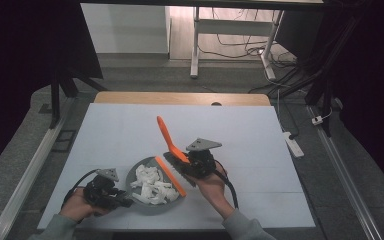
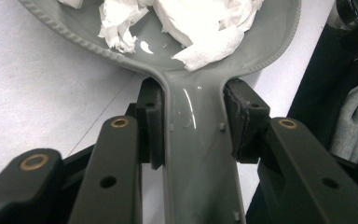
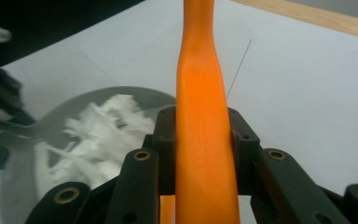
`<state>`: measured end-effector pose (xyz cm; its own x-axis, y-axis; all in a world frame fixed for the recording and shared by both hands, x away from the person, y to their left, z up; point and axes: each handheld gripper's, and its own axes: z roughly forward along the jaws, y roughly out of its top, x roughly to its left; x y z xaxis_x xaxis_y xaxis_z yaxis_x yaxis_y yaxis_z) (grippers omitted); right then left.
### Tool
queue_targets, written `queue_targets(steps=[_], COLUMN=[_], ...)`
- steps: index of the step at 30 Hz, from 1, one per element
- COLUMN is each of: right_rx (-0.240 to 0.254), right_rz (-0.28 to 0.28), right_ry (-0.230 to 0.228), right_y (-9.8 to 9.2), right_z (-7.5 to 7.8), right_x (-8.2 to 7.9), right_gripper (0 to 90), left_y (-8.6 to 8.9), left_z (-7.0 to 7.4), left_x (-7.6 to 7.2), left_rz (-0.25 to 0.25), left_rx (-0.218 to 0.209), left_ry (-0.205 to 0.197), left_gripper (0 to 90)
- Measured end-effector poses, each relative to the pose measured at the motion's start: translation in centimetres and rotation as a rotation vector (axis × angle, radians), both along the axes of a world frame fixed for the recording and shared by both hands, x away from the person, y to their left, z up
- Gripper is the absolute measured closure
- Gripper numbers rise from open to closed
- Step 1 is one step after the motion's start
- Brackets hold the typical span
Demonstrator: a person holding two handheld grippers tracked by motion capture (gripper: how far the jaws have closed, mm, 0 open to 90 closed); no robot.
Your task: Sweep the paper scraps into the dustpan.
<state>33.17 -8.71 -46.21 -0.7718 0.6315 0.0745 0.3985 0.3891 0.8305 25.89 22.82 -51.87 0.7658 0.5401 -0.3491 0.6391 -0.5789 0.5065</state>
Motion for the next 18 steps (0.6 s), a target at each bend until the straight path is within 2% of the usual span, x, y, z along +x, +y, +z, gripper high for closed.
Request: queue_targets(steps=[5,8,11,15,18], right_rx=[-0.036,-0.073,-0.079,-0.089,-0.091], right_rz=[-0.096,-0.164,-0.213,-0.226,-0.207], right_ry=[-0.01,-0.017,0.006,0.031,0.048], right_y=[-2.2,-3.8,-5.2,-5.7,-5.2], right_z=[-0.6,-1.2,-1.7,-2.3,-2.7], right_x=[1.8,3.2,4.2,4.5,4.4], right_gripper=[70.4,70.3,70.3,70.3,70.3], left_y=[0.0,0.0,0.0,0.0,0.0], left_z=[0.0,0.0,0.0,0.0,0.0], left_x=[0.0,0.0,0.0,0.0,0.0], left_rz=[-0.001,-0.002,-0.002,-0.001,-0.001], left_rx=[0.001,0.002,0.002,0.002,0.002], left_ry=[-0.001,-0.001,-0.001,-0.001,-0.002], left_gripper=[62.0,62.0,62.0,62.0,62.0])
